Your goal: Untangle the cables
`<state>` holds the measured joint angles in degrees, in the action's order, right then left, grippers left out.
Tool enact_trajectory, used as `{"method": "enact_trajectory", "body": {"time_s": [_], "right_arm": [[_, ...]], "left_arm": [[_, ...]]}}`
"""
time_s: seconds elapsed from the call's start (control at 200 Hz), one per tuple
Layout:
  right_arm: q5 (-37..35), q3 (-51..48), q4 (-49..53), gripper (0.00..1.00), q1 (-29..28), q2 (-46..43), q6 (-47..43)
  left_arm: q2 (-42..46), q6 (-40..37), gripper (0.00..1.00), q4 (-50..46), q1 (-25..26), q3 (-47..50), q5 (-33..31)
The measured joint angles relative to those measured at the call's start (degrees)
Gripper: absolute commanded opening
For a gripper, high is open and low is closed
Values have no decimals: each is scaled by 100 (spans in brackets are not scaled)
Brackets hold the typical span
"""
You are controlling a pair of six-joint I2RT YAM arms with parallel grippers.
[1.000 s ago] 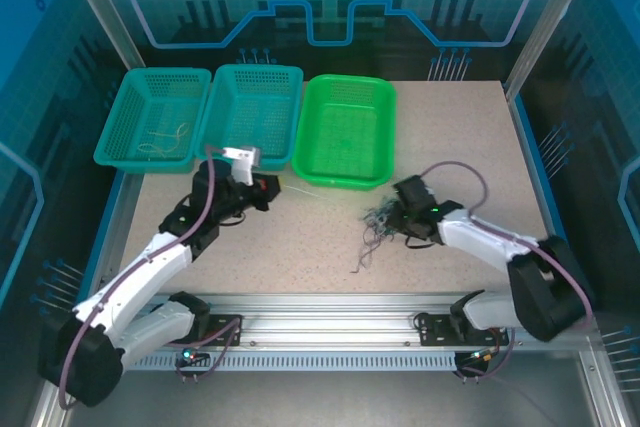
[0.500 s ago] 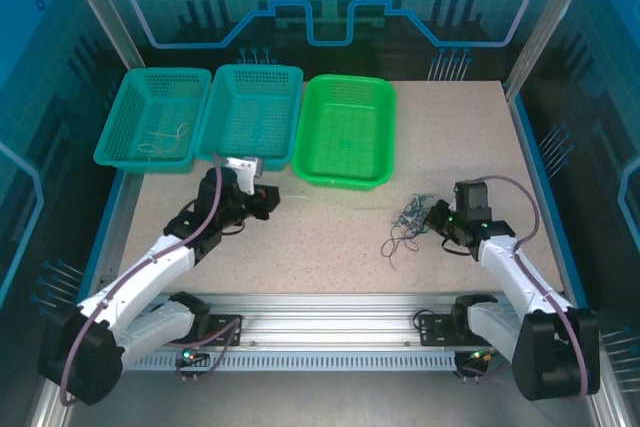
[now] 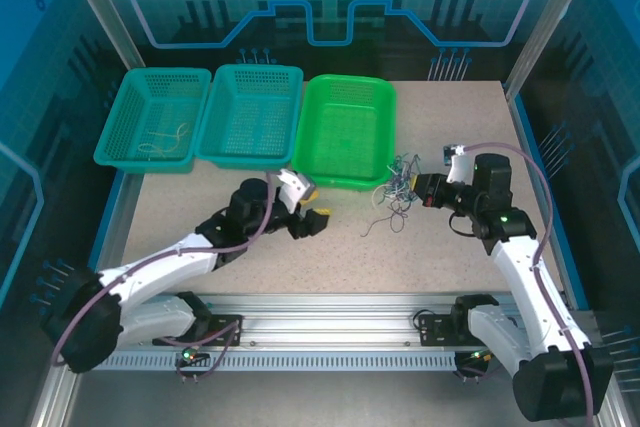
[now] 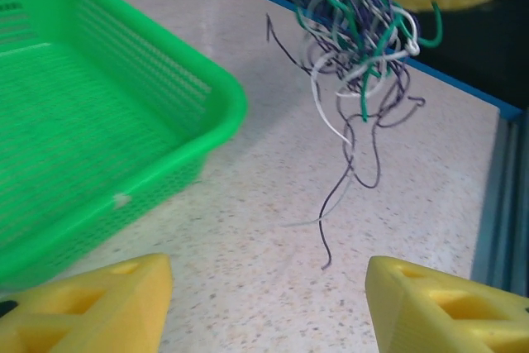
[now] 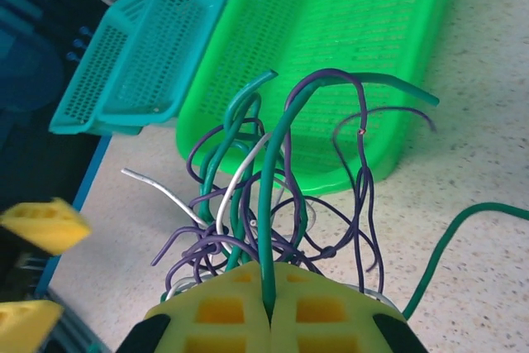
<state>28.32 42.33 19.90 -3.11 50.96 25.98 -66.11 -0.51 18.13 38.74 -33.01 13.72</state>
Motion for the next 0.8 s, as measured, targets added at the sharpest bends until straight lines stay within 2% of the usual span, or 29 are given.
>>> {"method": "enact_trajectory", "body": {"time_s": [0.1, 0.25, 0.37, 0.525, 0.56, 0.595, 0.615, 0.69, 0.725, 0.8], "right_arm": [[96, 133, 107, 0, -72, -2, -42], [111, 247, 155, 0, -146, -26, -57], [114, 247, 170, 0, -223, -39, -55], [114, 247, 177, 0, -321, -39, -35], [114, 247, 179, 0, -334, -39, -31], [114, 247, 179, 0, -350, -46, -13], [111, 247, 179, 0, -358, -50, 2], [107, 247, 181, 0, -374, -79, 33], [83, 247, 190, 0, -376, -96, 46], [-50, 247, 221, 0, -389, -133, 85]], "left_arm": [[-680, 81, 68, 424, 61, -179, 466], [-1827, 940, 70, 1792, 149, -435, 1029], [-2653, 1620, 76, 2830, 376, -531, 1123], [-3390, 2127, 74, 3539, 625, -756, 992], [-3493, 2186, 69, 3633, 636, -817, 931], [-3587, 2251, 60, 3707, 638, -883, 859], [-3639, 2332, 53, 3762, 638, -925, 835], [-3779, 2437, 14, 3906, 632, -1062, 726], [-3803, 2455, 1, 3939, 632, -1095, 697], [-3794, 2426, 0, 3976, 632, -1104, 632]]}}
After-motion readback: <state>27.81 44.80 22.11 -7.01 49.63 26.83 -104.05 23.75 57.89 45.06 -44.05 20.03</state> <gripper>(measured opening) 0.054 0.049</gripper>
